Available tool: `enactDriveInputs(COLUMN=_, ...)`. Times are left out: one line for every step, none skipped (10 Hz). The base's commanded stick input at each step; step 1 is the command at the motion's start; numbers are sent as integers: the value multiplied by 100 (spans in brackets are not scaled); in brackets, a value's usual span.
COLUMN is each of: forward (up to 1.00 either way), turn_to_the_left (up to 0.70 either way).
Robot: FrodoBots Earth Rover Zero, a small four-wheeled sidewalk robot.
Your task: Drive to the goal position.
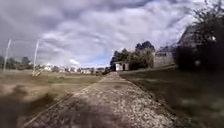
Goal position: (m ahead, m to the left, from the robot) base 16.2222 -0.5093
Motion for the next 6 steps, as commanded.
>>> enactDriveInputs(forward=100, turn_to_the_left=0)
enactDriveInputs(forward=100, turn_to_the_left=0)
enactDriveInputs(forward=100, turn_to_the_left=0)
enactDriveInputs(forward=100, turn_to_the_left=0)
enactDriveInputs(forward=100, turn_to_the_left=0)
enactDriveInputs(forward=100, turn_to_the_left=0)
